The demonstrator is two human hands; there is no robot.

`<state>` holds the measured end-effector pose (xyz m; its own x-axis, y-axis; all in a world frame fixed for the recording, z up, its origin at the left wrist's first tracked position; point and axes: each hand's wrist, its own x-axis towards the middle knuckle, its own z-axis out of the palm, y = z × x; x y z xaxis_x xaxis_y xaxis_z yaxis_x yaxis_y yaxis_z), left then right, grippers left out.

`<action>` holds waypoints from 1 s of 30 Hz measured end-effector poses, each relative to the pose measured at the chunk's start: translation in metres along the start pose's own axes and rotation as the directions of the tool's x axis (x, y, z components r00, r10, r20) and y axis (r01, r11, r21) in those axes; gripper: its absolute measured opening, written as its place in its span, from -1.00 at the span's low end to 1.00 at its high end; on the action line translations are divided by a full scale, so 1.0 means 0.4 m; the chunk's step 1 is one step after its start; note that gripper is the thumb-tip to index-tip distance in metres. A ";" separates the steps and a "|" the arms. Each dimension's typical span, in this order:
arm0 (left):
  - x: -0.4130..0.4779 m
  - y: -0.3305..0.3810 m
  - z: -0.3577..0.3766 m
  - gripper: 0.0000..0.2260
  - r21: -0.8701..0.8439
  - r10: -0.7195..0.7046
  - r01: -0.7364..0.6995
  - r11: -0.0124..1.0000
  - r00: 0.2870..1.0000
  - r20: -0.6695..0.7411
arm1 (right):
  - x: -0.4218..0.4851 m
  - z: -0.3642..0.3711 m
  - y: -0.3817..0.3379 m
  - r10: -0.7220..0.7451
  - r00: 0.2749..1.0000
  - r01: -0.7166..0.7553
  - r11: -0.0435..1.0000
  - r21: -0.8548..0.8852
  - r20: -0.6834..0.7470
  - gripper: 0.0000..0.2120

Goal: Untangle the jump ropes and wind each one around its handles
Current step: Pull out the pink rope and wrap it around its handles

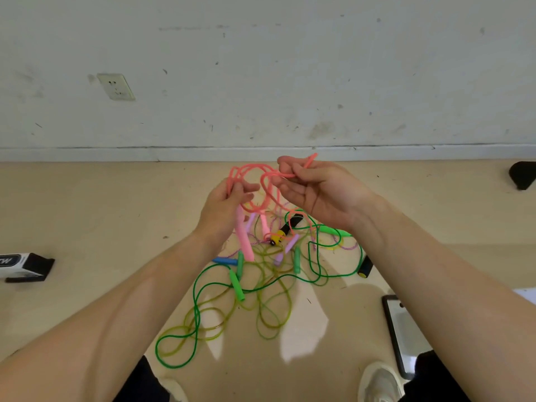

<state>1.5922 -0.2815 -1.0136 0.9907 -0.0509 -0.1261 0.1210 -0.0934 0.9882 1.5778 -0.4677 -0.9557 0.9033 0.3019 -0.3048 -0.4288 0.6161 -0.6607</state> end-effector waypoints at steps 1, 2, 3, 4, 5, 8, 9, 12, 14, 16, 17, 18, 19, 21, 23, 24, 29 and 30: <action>0.001 0.006 0.000 -0.75 -0.022 0.013 -0.013 1.000 1.000 -0.001 | -0.004 0.008 -0.003 -0.001 1.000 0.000 1.000 0.006 0.023 -0.79; -0.003 0.011 0.001 -0.75 -0.040 0.012 -0.011 0.999 1.000 0.024 | -0.008 0.016 -0.007 -0.007 0.999 0.006 1.000 0.017 0.042 -0.79; -0.011 0.014 0.007 -0.76 -0.060 -0.002 0.007 0.998 0.998 0.068 | -0.012 0.025 -0.010 -0.019 0.999 0.018 0.999 0.032 0.050 -0.79; -0.022 0.014 0.014 -0.77 -0.074 -0.022 0.032 0.997 0.992 0.127 | -0.017 0.032 -0.014 -0.037 0.998 0.034 0.998 0.051 0.052 -0.80; -0.035 0.012 0.024 -0.79 -0.078 -0.037 0.052 0.996 0.981 0.191 | -0.021 0.038 -0.019 -0.056 0.997 0.052 0.996 0.074 0.055 -0.80; -0.068 0.005 0.054 -0.82 -0.036 -0.018 0.028 0.999 0.964 0.265 | -0.032 0.052 -0.033 -0.084 0.995 0.074 0.985 0.154 0.059 -0.78; -0.073 0.008 0.060 -0.81 -0.026 0.002 0.004 1.000 0.975 0.221 | -0.034 0.055 -0.035 -0.078 0.995 0.069 0.985 0.161 0.055 -0.77; -0.066 0.032 0.059 -0.82 -0.053 0.035 -0.033 0.998 0.999 0.034 | -0.040 0.063 -0.028 -0.019 0.999 0.015 0.996 0.085 0.049 -0.75; -0.061 0.045 0.052 -0.83 -0.107 0.049 -0.049 0.993 0.999 -0.004 | -0.042 0.069 -0.017 0.038 0.998 -0.037 0.999 -0.006 0.042 -0.74; -0.062 0.048 0.052 -0.82 -0.150 0.045 -0.047 0.988 0.999 -0.012 | -0.043 0.072 -0.009 0.082 0.997 -0.081 0.993 -0.087 0.013 -0.74; -0.064 0.048 0.055 -0.82 -0.176 0.027 -0.027 0.984 1.000 -0.005 | -0.043 0.073 -0.008 0.092 0.996 -0.092 0.989 -0.120 -0.003 -0.74; -0.069 0.047 0.060 -0.83 -0.208 0.003 0.002 0.978 1.000 0.023 | -0.043 0.074 -0.009 0.097 0.995 -0.097 0.985 -0.143 -0.012 -0.73; -0.074 0.044 0.065 -0.85 -0.255 -0.020 0.037 0.966 0.997 0.069 | -0.042 0.074 -0.010 0.097 0.995 -0.098 0.984 -0.152 -0.015 -0.72; -0.082 0.040 0.072 -0.86 -0.368 -0.059 0.125 0.922 0.981 0.185 | -0.040 0.073 -0.014 0.094 0.995 -0.095 0.987 -0.133 -0.017 -0.69; -0.087 0.037 0.073 -0.83 -0.407 -0.092 0.194 0.892 0.962 0.257 | -0.037 0.067 -0.018 0.095 0.995 -0.098 0.991 -0.087 -0.040 -0.71; -0.088 0.036 0.074 -0.84 -0.391 -0.103 0.204 0.898 0.959 0.263 | -0.036 0.064 -0.021 0.095 0.994 -0.099 0.993 -0.066 -0.057 -0.73; -0.050 0.010 0.054 -0.82 -0.107 -0.159 0.148 0.983 0.983 -0.095 | -0.035 0.052 -0.039 0.066 0.986 -0.073 0.996 -0.047 -0.152 -0.74; -0.038 0.004 0.043 -0.81 -0.105 -0.167 0.150 0.983 0.969 -0.180 | -0.036 0.048 -0.042 0.042 0.982 -0.061 0.993 -0.097 -0.182 -0.74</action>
<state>1.5764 -0.2979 -1.0117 0.9514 0.1456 -0.2714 0.2736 0.0046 0.9618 1.5717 -0.4684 -0.9268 0.8714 0.1905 -0.4521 -0.4798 0.5234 -0.7042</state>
